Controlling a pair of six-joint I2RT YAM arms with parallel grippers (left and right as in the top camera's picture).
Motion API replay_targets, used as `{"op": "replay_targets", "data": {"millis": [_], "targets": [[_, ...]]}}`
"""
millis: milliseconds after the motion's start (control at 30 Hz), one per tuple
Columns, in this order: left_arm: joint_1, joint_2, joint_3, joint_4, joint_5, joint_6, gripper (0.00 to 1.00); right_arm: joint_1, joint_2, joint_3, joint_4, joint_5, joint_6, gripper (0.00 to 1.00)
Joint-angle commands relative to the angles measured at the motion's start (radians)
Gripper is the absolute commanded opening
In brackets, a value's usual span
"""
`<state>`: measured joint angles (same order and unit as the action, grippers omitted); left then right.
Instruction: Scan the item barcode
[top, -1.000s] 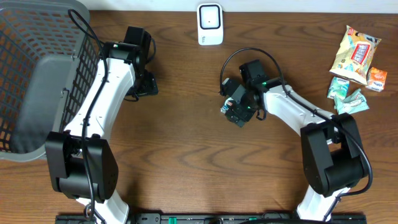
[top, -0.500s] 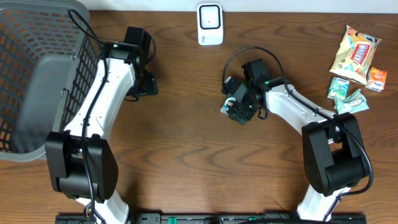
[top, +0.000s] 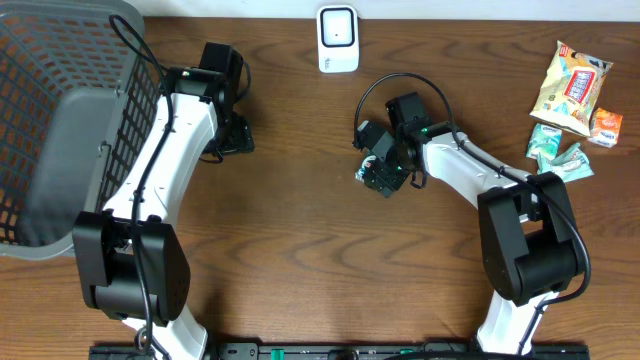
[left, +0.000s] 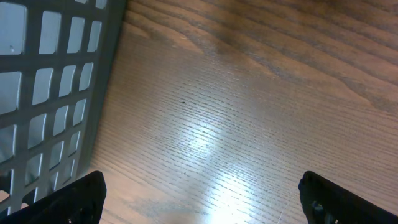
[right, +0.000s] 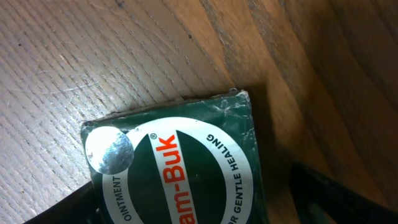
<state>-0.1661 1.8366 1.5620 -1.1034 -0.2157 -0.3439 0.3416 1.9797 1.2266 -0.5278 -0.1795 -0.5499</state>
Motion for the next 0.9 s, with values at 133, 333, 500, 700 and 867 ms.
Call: {"op": "replay_targets", "data": {"millis": [133,333,500,700,867], "targets": [[0.004,-0.009,-0.002,-0.006,-0.013,-0.01,0.98,0.0,0.038,-0.016,-0.05,0.066,0.003,0.75],[0.004,-0.009,-0.002,-0.006,-0.013,-0.01,0.98,0.0,0.007,-0.014,-0.079,0.065,0.004,0.66],[0.004,-0.009,-0.002,-0.006,-0.013,-0.01,0.98,0.0,0.004,-0.014,-0.089,0.045,0.022,0.65],[0.004,-0.009,-0.002,-0.006,-0.013,-0.01,0.98,0.0,0.004,-0.014,-0.09,-0.005,0.022,0.58],[0.004,-0.009,-0.002,-0.006,-0.013,-0.01,0.98,0.0,-0.002,-0.014,-0.09,-0.014,0.041,0.58]]}}
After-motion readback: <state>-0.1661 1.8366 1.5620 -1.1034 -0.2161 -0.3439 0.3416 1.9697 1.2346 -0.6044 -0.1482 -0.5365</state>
